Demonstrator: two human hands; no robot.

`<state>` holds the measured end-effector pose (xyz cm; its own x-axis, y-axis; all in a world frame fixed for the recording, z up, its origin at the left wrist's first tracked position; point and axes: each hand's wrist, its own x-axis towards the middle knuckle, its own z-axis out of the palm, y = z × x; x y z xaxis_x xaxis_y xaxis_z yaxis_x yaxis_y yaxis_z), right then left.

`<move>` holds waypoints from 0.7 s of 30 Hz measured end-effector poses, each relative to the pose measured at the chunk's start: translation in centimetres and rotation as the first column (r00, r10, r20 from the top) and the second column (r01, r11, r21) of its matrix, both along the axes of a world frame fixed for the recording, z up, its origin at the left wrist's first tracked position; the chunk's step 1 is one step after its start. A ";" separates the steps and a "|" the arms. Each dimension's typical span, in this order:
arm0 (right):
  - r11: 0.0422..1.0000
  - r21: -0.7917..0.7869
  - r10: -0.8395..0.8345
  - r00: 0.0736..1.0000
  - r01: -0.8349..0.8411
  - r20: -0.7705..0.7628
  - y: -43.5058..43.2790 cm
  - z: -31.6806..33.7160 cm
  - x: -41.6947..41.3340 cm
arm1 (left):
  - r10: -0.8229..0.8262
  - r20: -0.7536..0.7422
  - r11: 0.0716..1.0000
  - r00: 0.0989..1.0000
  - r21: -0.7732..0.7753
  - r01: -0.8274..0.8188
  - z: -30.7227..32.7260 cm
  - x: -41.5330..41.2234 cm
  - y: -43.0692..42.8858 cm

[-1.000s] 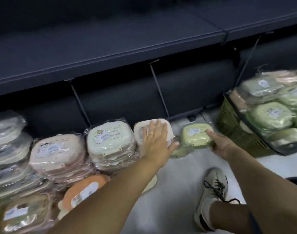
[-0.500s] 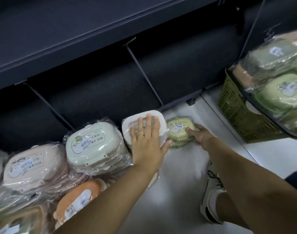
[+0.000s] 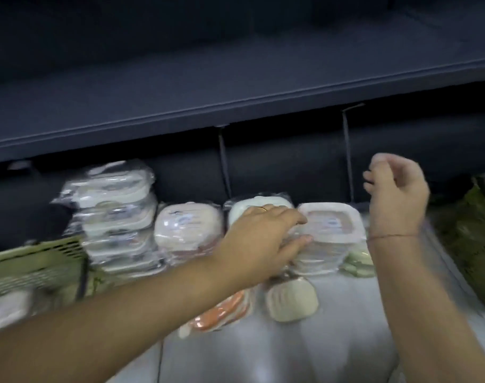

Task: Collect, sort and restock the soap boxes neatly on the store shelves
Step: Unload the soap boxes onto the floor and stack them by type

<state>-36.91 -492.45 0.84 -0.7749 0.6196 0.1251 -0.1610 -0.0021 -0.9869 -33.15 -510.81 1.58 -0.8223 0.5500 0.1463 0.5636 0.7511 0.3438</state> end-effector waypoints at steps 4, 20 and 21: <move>0.847 0.071 0.532 0.836 -0.527 -0.131 -15.1 4.8 4.8 | 0.151 -0.037 0.987 0.988 0.053 -0.149 2.2 4.2 -16.1; 0.168 -0.466 0.710 -0.221 -0.869 0.668 -61.2 -15.7 8.0 | 0.715 0.655 -0.082 -0.245 -0.270 -0.959 -16.5 13.8 -60.7; 0.178 -0.475 0.692 -0.234 -0.862 0.683 -62.8 -16.9 7.8 | 0.688 0.681 -0.089 -0.252 -0.265 -0.960 -17.4 13.7 -61.3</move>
<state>-29.09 -555.24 -16.10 -0.4092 -0.5134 -0.7543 0.4844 0.5783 -0.6564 -19.46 -572.15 -15.82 -0.3387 -0.7198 -0.6059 -0.9049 0.0730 0.4192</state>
